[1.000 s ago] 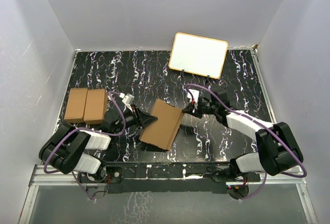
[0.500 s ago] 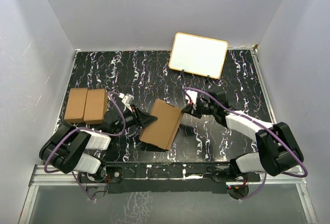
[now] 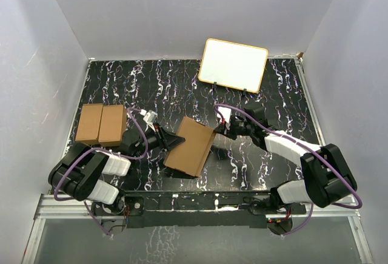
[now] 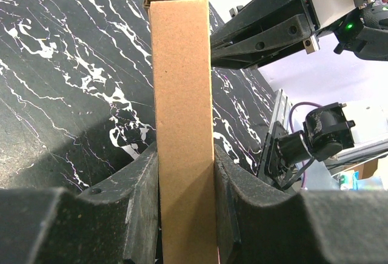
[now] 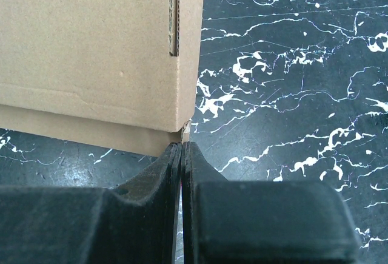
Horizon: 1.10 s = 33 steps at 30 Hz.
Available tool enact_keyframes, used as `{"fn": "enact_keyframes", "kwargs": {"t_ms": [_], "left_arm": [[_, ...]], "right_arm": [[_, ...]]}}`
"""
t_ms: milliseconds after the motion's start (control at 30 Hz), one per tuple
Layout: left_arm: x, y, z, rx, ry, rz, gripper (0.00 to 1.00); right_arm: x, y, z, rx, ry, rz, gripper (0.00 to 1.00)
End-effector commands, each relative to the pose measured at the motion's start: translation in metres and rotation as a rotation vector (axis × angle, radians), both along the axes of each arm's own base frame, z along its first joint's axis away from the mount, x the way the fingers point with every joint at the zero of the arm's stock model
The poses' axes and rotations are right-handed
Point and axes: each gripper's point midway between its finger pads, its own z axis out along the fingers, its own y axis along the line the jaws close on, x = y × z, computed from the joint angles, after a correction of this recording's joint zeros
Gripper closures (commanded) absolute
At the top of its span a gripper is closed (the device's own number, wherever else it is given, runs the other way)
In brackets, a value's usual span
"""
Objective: Fold the paper box
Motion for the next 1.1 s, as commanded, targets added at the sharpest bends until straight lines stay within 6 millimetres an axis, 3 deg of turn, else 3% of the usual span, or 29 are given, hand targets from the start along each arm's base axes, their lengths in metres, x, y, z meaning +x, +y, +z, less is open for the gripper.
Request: {"fn": "enact_keyframes", "kwargs": {"t_ms": [0,500,1067], "left_arm": [[0.008,-0.005,0.028,-0.027,-0.166,-0.025,1.00],[0.011,-0.011,0.022,0.030,-0.153,-0.080,1.00],[0.014,-0.012,0.014,0.108,-0.127,-0.109,1.00]], "right_arm": [[-0.005,0.010,0.012,0.020,-0.001,0.044,0.92],[0.001,0.011,0.031,0.036,0.003,0.013,0.92],[0.011,0.008,0.037,0.030,0.025,-0.055,0.92]]}}
